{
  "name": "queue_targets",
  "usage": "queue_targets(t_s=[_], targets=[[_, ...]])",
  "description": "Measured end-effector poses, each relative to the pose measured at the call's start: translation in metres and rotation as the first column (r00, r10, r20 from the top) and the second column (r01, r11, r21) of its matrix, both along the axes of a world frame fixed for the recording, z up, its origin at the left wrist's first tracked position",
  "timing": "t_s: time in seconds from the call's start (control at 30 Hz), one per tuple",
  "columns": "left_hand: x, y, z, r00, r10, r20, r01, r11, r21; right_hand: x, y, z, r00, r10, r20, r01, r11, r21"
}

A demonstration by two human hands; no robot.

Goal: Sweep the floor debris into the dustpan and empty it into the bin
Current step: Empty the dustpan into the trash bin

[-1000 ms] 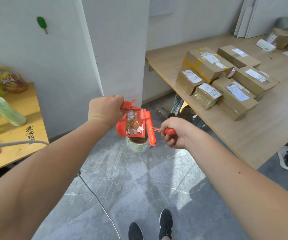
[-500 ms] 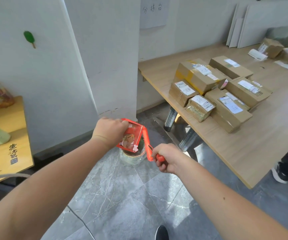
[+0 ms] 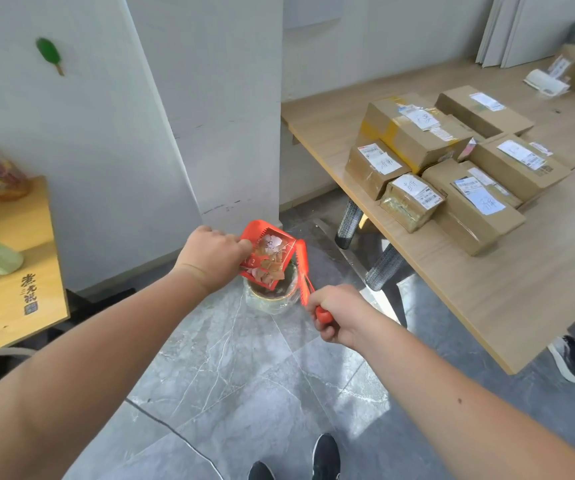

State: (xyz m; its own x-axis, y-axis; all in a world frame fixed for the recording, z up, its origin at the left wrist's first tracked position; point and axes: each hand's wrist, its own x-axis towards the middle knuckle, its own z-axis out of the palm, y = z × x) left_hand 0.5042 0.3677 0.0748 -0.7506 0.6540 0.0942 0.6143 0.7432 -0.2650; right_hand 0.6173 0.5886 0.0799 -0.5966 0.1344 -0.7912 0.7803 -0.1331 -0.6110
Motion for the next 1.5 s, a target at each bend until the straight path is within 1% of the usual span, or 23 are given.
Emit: queue_targets(t_s=[0.23,0.5,0.73,0.87,1.1,1.27,1.4,1.5], targets=[[0.003,-0.015,0.0,0.999,-0.033,-0.018,0.035,0.997,0.067,0.001,-0.005,-0.006,1.0,-0.007,-0.01,0.007,0.999,-0.037],[0.015,-0.032,-0.002,0.998,-0.056,-0.033,0.058,0.996,0.069,0.015,-0.011,-0.009,1.0,0.021,-0.014,-0.021,1.0,-0.014],[0.032,-0.051,-0.013,1.0,-0.014,-0.015,0.015,0.996,0.086,0.026,-0.015,-0.01,1.0,0.03,-0.007,-0.03,1.0,-0.01],[0.041,-0.057,-0.024,0.998,0.055,0.001,-0.055,0.994,0.096,0.023,-0.02,-0.016,1.0,0.019,0.014,-0.019,1.0,-0.019],[0.06,-0.075,-0.04,0.998,0.056,-0.007,-0.055,0.987,0.15,0.03,-0.027,-0.023,0.999,0.032,0.007,-0.032,0.999,-0.008],[0.077,-0.076,-0.05,0.996,0.036,0.081,-0.044,0.994,0.1,0.031,-0.033,-0.026,0.999,0.034,0.013,-0.034,0.999,-0.016],[0.085,-0.076,-0.056,0.989,0.013,0.144,-0.027,0.995,0.094,0.03,-0.038,-0.026,0.999,0.038,0.018,-0.037,0.999,-0.017],[0.091,-0.074,-0.053,0.981,0.045,0.189,-0.051,0.998,0.026,0.03,-0.04,-0.026,0.999,0.034,0.02,-0.033,0.999,-0.024]])
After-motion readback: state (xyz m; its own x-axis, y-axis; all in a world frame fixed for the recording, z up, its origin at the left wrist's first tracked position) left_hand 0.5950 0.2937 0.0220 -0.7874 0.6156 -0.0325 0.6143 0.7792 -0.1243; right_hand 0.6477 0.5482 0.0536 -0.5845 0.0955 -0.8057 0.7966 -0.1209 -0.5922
